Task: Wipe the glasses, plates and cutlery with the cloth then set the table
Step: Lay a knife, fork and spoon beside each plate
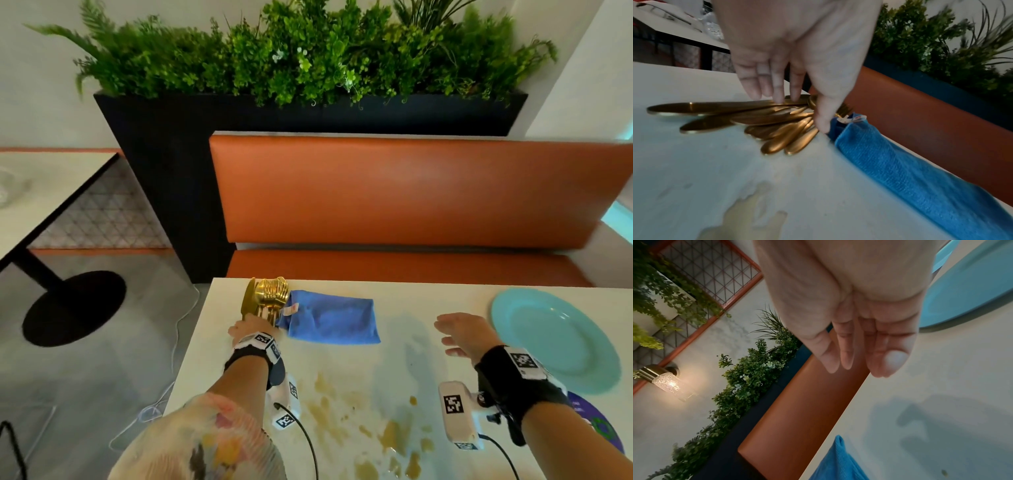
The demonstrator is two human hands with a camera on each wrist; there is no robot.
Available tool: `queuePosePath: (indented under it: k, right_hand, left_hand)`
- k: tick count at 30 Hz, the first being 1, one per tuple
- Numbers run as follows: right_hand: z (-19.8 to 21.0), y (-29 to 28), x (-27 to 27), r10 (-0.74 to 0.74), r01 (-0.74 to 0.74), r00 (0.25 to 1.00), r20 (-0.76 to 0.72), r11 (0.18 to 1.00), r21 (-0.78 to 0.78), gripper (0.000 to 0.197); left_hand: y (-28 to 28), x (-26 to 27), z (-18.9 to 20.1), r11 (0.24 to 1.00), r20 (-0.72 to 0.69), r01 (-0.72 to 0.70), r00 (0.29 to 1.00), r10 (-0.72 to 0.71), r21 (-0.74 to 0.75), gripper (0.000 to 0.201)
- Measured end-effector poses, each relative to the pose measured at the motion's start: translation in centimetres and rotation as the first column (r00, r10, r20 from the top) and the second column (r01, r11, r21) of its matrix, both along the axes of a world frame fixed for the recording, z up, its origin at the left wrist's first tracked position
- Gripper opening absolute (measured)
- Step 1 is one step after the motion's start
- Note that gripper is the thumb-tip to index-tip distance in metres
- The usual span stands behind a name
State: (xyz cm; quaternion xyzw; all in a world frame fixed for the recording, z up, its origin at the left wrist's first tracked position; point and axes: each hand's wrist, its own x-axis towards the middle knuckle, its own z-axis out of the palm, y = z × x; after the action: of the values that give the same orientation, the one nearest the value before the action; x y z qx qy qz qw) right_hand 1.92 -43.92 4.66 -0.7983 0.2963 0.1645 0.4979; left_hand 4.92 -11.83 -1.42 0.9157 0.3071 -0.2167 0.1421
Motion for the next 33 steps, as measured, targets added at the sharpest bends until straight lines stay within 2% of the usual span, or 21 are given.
queuePosePath:
  k: [5,9,13,18,23,25,28,29,33]
  right_hand:
    - [-0.6,-0.9,-0.3,-0.077,0.077,0.997,0.011,0.997,-0.016,0.027]
    - [-1.0,-1.7,-0.9,-0.115,0.115,0.993,0.005,0.993,-0.011,0.026]
    - [-1.5,-2.0,-1.2,-0.129,0.129,0.991,-0.029,0.991,-0.023,0.026]
    - [-1.7,-2.0,-1.4,-0.148,0.148,0.988,-0.051,0.989,-0.011,0.024]
    - [-1.9,-2.1,-1.5,-0.149,0.149,0.988,-0.051,0.989,-0.003,0.022]
    - [-2.1,-2.2,-1.5,-0.149,0.149,0.988,-0.046,0.989,0.002,0.020]
    - [-2.3,-2.4,-1.4,-0.155,0.155,0.987,-0.038,0.988,0.000,0.019]
    - [-2.4,-2.5,-1.4,-0.154,0.154,0.987,-0.036,0.988,-0.001,0.019]
    - [-2.8,-2.5,-1.6,-0.150,0.151,0.988,-0.039,0.988,0.033,0.018]
  left_hand:
    - [-0.6,0.8,-0.7,1.000,-0.011,0.016,1.000,-0.016,0.002,0.058]
    - [-0.4,1.4,-1.1,0.997,-0.021,0.072,0.997,-0.071,0.030,0.042]
    - [-0.4,2.0,-1.7,0.991,-0.001,0.137,0.991,-0.137,-0.009,0.030]
    - [-0.9,1.9,-2.0,0.983,-0.009,0.184,0.983,-0.184,0.011,0.035]
    - [-1.2,1.8,-2.0,0.971,-0.115,0.232,0.967,-0.226,0.049,0.031]
    - [-1.4,1.6,-2.2,0.983,-0.133,0.181,0.976,-0.175,0.037,0.031]
    - [-1.0,1.4,-2.2,0.994,-0.027,0.070,0.997,-0.073,-0.081,0.031]
    - [-0.9,1.5,-2.1,0.992,-0.019,0.074,0.997,-0.077,-0.100,0.032]
    - [-0.5,1.4,-2.0,0.971,-0.115,0.237,0.965,-0.237,-0.017,0.040]
